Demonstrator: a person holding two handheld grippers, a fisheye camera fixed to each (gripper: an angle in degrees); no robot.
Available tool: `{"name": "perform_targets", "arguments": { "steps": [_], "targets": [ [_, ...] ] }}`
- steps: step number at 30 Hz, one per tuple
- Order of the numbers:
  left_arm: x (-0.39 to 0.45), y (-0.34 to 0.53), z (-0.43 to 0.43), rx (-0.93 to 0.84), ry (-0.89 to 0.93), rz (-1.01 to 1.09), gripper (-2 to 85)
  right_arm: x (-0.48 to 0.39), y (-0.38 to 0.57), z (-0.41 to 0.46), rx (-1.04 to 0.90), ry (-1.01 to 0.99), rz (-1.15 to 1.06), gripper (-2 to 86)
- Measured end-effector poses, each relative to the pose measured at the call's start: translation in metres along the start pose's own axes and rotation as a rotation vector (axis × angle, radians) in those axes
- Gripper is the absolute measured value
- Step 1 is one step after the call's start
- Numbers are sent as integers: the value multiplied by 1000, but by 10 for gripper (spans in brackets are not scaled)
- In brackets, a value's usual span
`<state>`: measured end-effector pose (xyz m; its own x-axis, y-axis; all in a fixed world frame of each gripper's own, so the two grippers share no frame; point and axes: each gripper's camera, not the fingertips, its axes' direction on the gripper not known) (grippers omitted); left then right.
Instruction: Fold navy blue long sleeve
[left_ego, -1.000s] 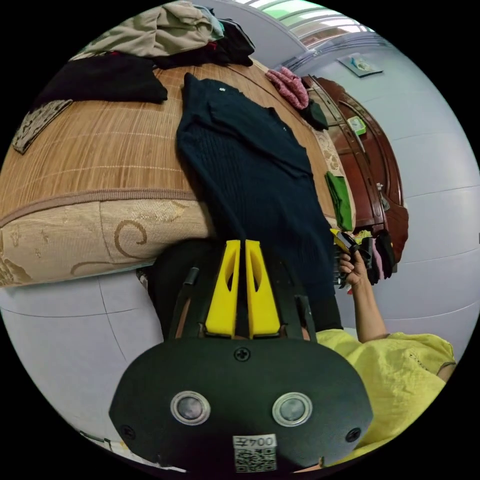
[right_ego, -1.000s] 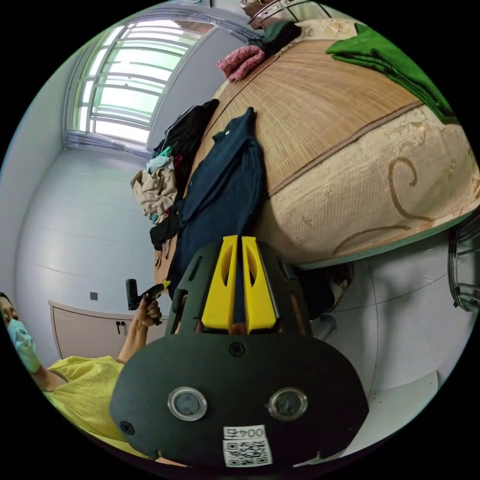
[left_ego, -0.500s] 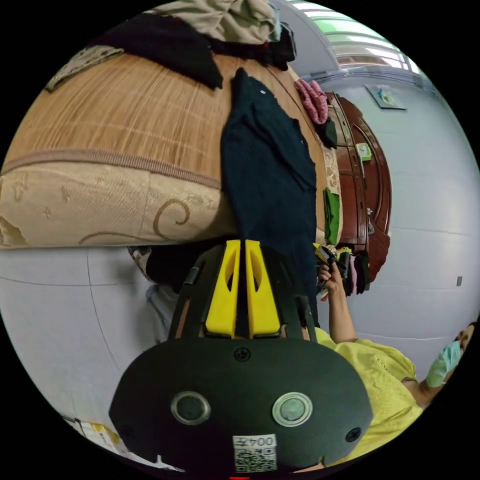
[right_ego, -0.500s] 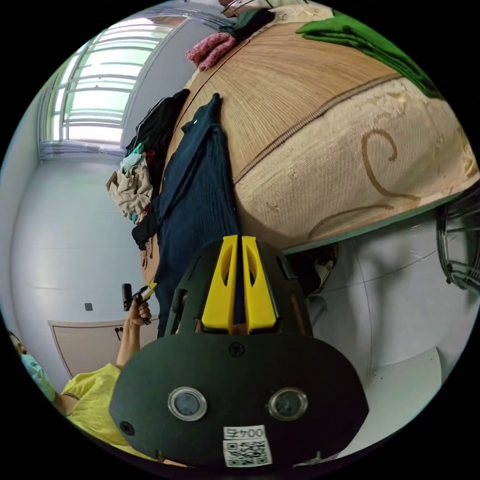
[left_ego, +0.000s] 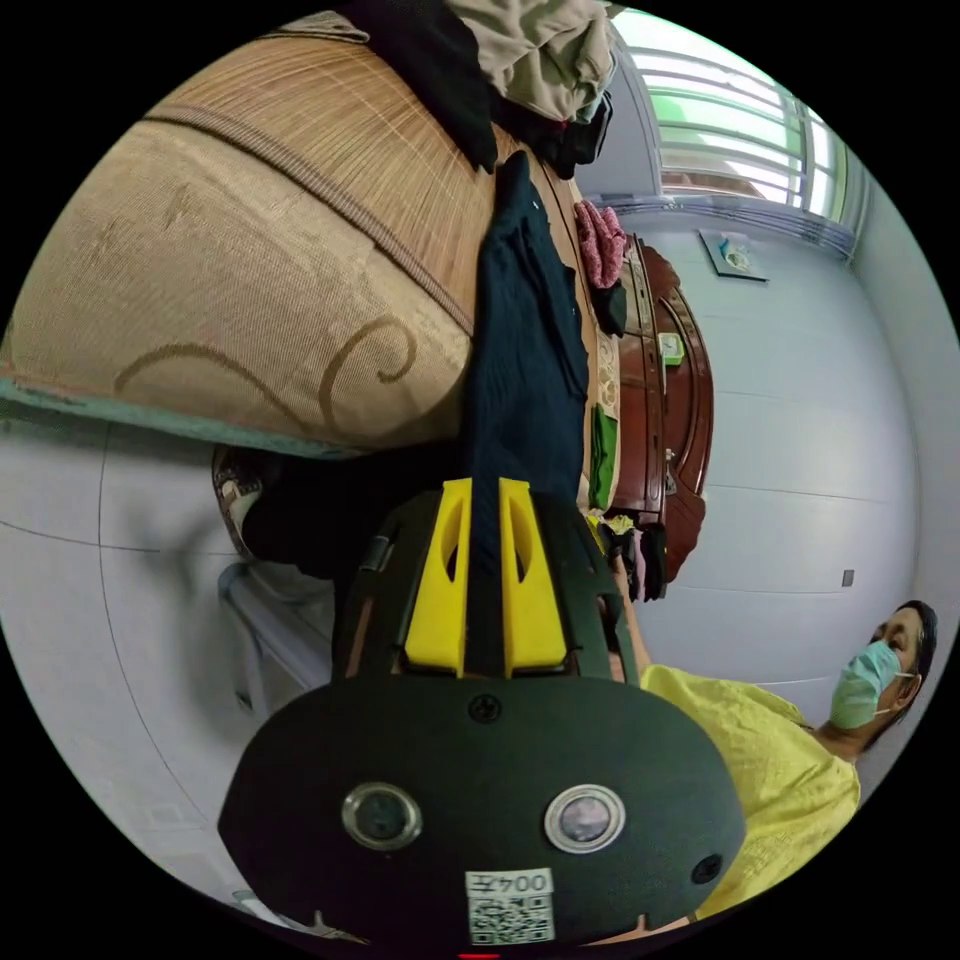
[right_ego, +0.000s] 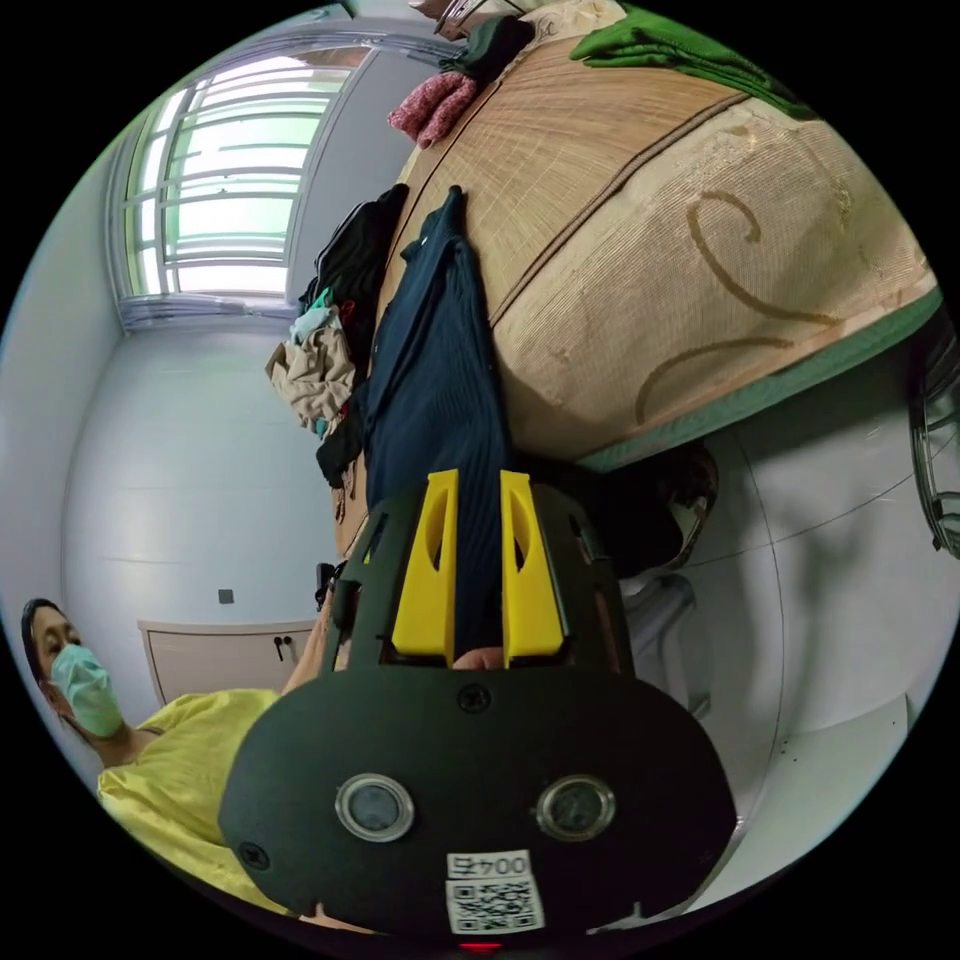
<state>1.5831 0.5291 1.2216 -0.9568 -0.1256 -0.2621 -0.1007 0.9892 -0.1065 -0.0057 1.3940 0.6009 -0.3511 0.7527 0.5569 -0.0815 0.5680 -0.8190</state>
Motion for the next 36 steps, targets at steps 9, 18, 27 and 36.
{"name": "perform_targets", "arguments": {
  "steps": [9,18,27,36],
  "targets": [
    [-37,64,26,-35,182,-39,74,37,74,-8,18,-136,68,79],
    [-63,87,39,-18,182,-78,81,66,110,-16,24,-181,95,85],
    [-94,98,40,16,163,-120,86,85,136,-17,30,-196,102,94],
    [-104,106,49,-15,173,-110,88,97,159,-17,21,-207,137,100]
  ]
}}
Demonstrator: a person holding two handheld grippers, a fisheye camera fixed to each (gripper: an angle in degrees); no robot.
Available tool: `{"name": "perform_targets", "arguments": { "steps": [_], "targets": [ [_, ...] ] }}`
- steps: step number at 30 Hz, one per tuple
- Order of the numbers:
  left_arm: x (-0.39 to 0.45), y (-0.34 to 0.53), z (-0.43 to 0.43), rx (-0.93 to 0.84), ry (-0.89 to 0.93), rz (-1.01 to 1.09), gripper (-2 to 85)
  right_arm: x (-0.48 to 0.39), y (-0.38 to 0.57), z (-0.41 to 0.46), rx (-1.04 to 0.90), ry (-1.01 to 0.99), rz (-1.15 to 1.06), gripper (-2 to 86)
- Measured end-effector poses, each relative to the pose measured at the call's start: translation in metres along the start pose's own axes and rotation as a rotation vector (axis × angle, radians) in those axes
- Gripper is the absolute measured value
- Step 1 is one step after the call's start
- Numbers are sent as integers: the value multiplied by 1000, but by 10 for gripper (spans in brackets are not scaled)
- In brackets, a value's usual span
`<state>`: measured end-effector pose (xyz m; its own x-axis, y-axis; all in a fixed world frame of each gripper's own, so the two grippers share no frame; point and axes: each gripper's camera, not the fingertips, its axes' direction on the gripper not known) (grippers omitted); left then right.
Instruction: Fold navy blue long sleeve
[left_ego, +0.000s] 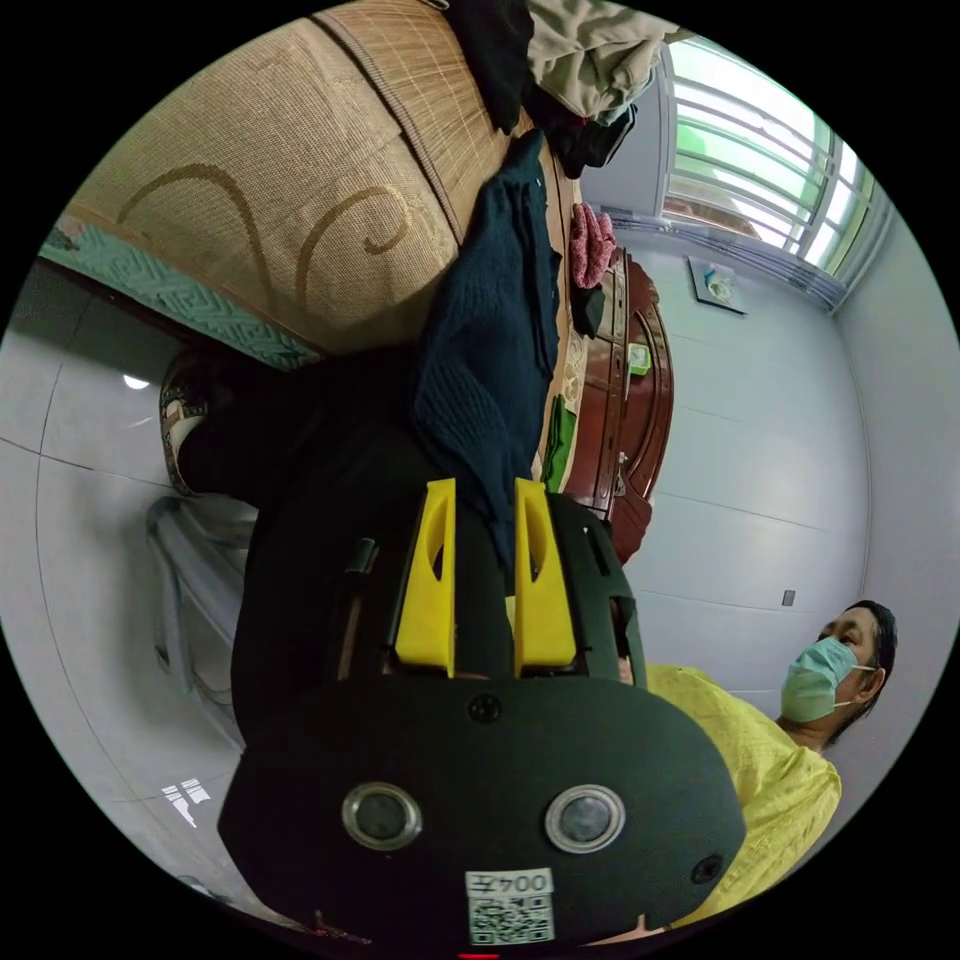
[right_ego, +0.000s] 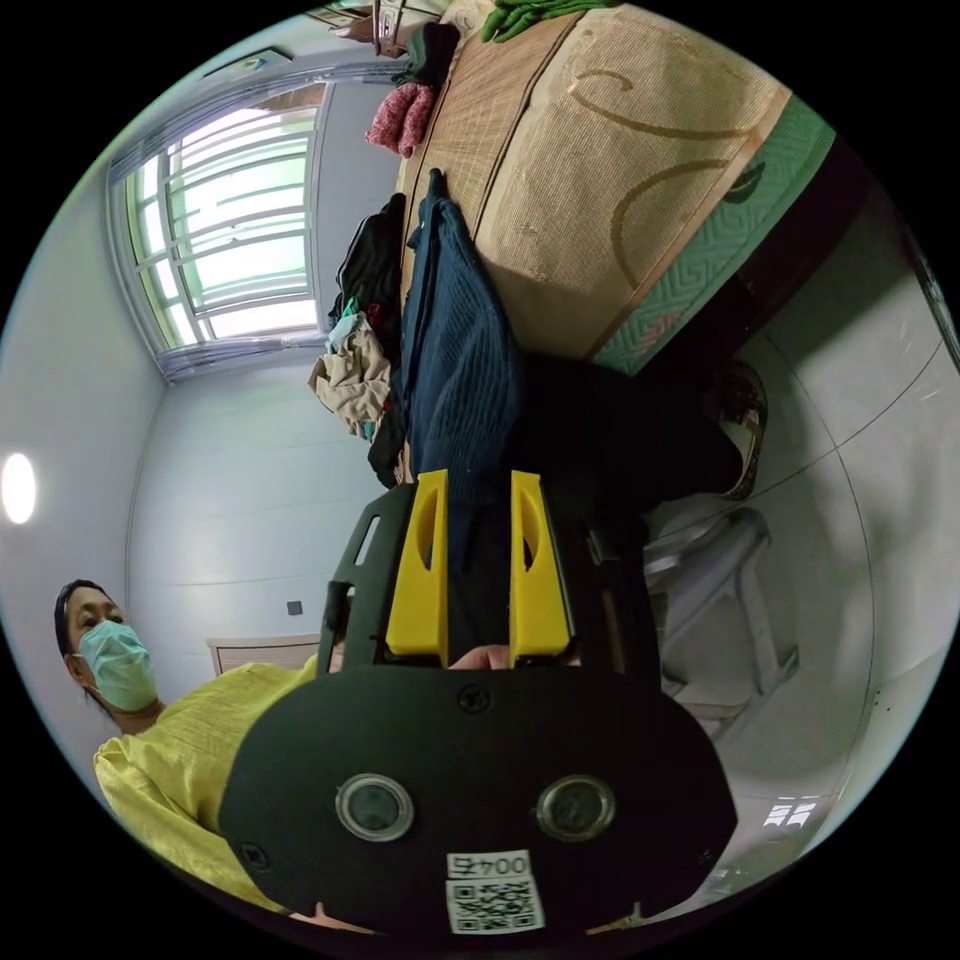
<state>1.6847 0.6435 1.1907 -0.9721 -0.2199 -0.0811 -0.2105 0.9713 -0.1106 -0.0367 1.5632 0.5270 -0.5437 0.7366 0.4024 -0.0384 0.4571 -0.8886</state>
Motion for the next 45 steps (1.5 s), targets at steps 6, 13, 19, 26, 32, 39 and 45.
{"name": "perform_targets", "arguments": {
  "steps": [6,13,19,26,32,39,45],
  "targets": [
    [1,5,5,-31,2,22,87,-3,15,-1,-14,-58,-21,97],
    [2,10,5,-63,4,45,87,-9,31,0,-42,-61,-34,91],
    [2,10,4,-57,14,45,87,-12,38,0,-18,-103,-23,87],
    [4,7,1,-61,-2,41,88,-26,43,7,-19,-77,-12,70],
    [2,7,-13,-22,-2,10,91,-40,50,9,-8,-96,-7,63],
    [15,-5,-10,-73,-9,34,96,-64,53,18,-19,-100,-20,59],
    [19,-10,-18,-85,-45,18,57,-87,56,23,-16,-70,-21,49]
  ]
}}
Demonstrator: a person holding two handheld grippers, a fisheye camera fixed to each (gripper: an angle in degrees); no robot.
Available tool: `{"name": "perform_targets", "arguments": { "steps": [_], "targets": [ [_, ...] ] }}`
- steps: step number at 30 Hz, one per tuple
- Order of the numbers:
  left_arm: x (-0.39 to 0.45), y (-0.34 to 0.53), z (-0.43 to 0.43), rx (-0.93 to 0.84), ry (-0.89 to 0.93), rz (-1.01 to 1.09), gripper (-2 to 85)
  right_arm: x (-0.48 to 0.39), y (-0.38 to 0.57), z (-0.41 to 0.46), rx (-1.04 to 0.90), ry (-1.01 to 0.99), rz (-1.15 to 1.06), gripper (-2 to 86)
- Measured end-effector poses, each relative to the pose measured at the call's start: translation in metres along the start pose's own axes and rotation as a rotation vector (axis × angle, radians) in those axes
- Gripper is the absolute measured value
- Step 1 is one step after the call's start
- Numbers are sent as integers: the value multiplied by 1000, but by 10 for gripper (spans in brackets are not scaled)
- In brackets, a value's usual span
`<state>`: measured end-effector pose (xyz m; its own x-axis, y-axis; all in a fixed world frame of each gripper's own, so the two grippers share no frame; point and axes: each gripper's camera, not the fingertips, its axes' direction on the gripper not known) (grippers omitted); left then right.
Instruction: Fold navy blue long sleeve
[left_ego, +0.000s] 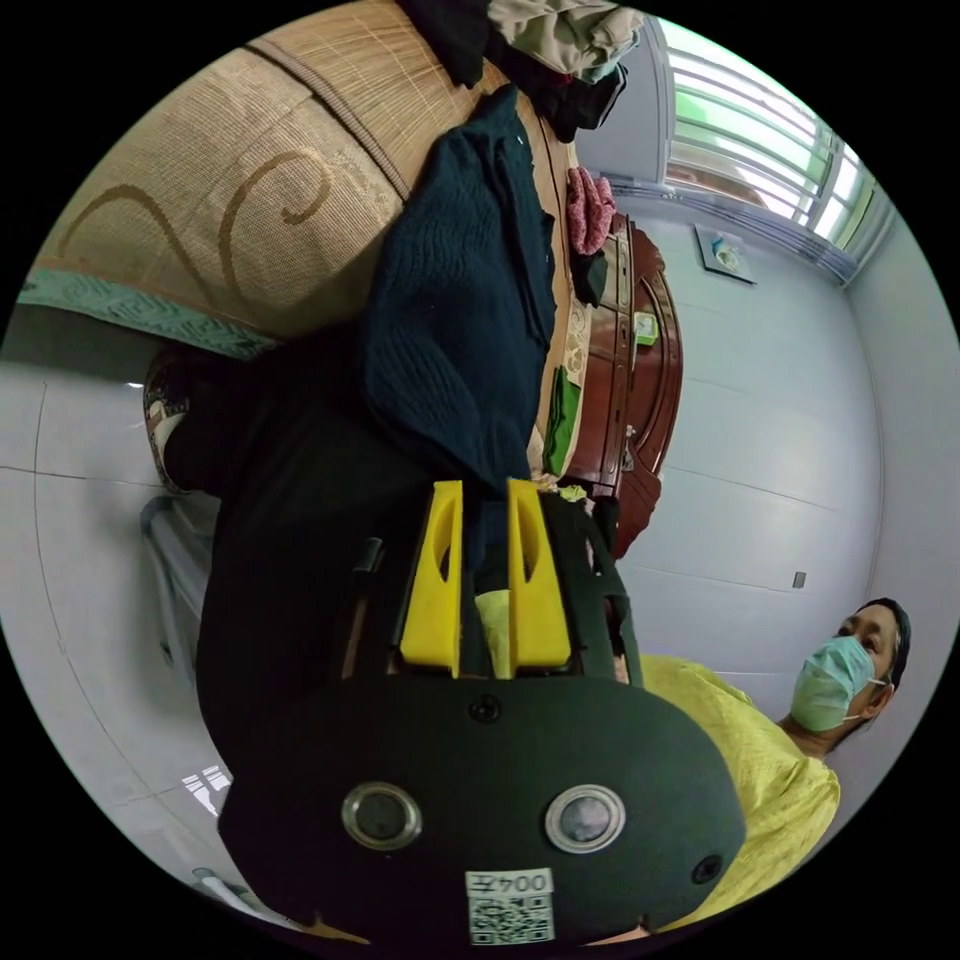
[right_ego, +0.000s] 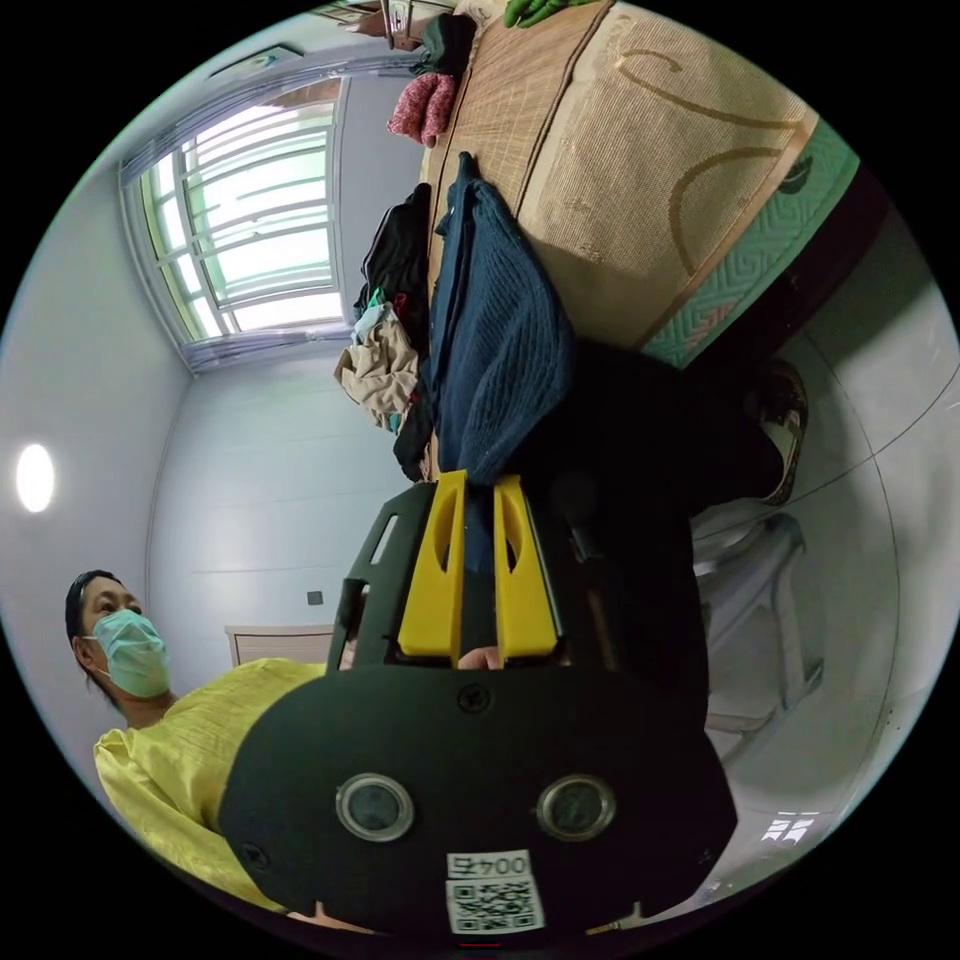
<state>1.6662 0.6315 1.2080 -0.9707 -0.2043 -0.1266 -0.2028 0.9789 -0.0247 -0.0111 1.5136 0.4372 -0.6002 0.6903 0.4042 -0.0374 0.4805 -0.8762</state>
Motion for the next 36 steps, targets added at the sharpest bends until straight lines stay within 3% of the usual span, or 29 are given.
{"name": "perform_targets", "arguments": {
  "steps": [8,16,21,29,36],
  "targets": [
    [13,-4,-24,52,47,47,27,-52,2,3,45,95,-78,19],
    [49,-1,-75,145,65,165,20,-155,3,5,69,353,-349,10],
    [66,8,-107,180,95,203,18,-202,8,-2,90,400,-439,9],
    [64,27,-133,161,107,155,16,-240,19,-12,62,427,-432,7],
    [66,15,-148,216,255,93,18,-260,-5,-17,78,334,-343,5]
  ]
}}
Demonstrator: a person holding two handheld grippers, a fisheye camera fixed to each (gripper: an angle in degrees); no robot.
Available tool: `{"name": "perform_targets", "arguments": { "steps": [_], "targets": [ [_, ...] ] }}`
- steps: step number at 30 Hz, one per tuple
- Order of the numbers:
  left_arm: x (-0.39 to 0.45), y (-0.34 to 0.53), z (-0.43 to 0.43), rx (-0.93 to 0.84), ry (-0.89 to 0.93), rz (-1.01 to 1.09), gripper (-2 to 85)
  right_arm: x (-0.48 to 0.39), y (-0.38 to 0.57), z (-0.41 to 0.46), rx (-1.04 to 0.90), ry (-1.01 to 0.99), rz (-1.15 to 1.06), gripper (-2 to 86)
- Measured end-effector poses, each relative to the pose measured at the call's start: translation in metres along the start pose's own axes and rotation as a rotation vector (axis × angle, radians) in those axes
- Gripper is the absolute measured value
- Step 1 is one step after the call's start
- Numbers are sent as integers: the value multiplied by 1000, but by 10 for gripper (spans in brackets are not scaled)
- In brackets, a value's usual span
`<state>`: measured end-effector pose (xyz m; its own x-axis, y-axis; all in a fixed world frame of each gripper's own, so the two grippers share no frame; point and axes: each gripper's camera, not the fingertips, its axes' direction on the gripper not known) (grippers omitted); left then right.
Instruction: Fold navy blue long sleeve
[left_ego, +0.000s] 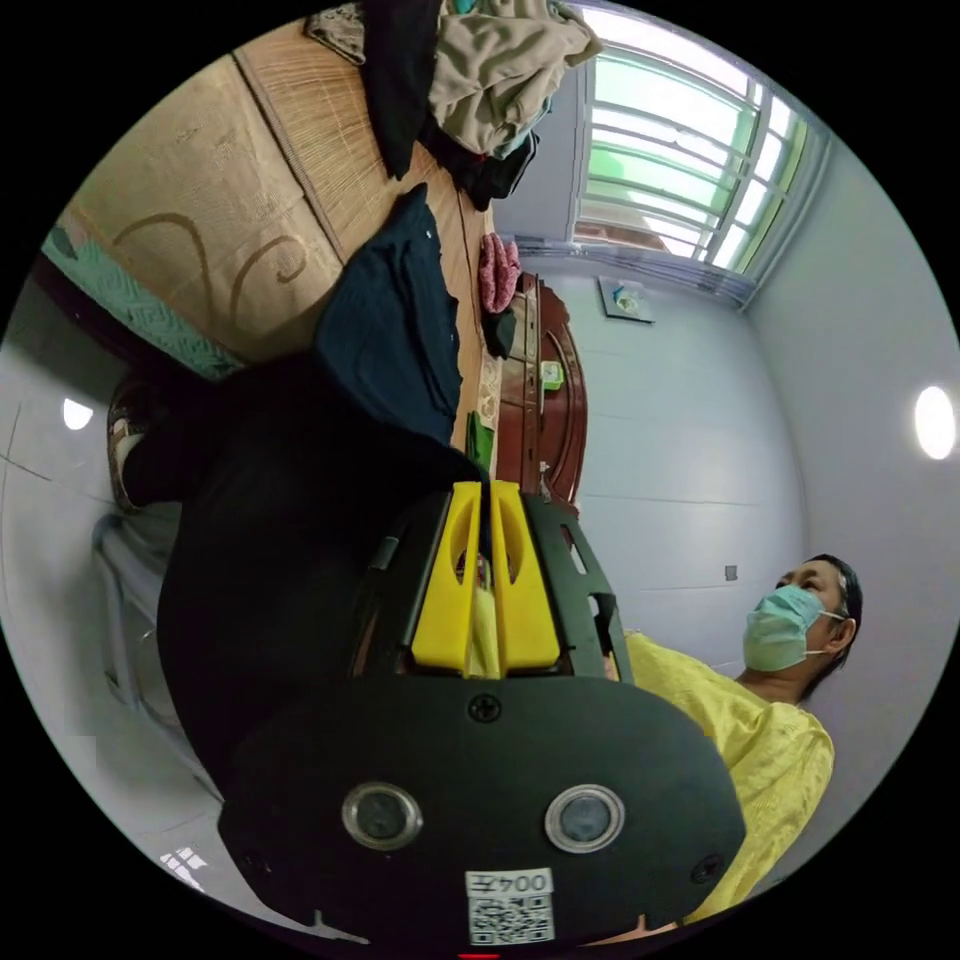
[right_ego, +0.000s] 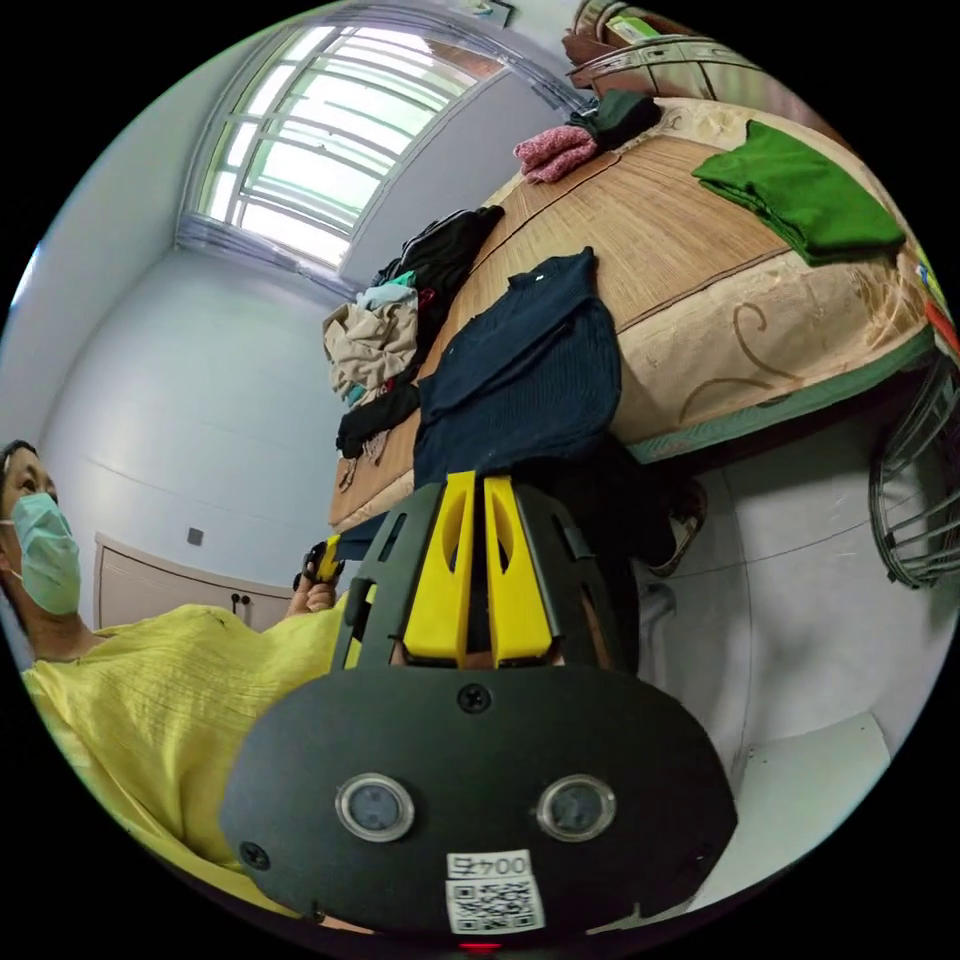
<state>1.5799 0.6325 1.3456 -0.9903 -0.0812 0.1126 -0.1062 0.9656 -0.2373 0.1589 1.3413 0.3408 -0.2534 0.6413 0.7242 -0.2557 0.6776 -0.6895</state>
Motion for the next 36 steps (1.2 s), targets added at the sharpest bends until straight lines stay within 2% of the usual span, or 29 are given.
{"name": "perform_targets", "arguments": {
  "steps": [10,16,25,30,33,36],
  "targets": [
    [85,-106,19,25,109,116,20,-28,-130,-8,110,-186,42,2],
    [133,-201,45,-5,39,161,21,-46,-229,18,109,-163,31,6],
    [164,-331,96,-20,-117,99,23,-32,-368,95,14,-121,149,10],
    [159,-385,128,6,-187,-3,24,-12,-420,142,-17,-84,264,19],
    [155,-404,144,28,-177,-55,26,4,-441,170,-28,-154,377,39],
    [156,-415,153,104,-135,-106,27,12,-455,187,48,-245,455,82]
  ]
}}
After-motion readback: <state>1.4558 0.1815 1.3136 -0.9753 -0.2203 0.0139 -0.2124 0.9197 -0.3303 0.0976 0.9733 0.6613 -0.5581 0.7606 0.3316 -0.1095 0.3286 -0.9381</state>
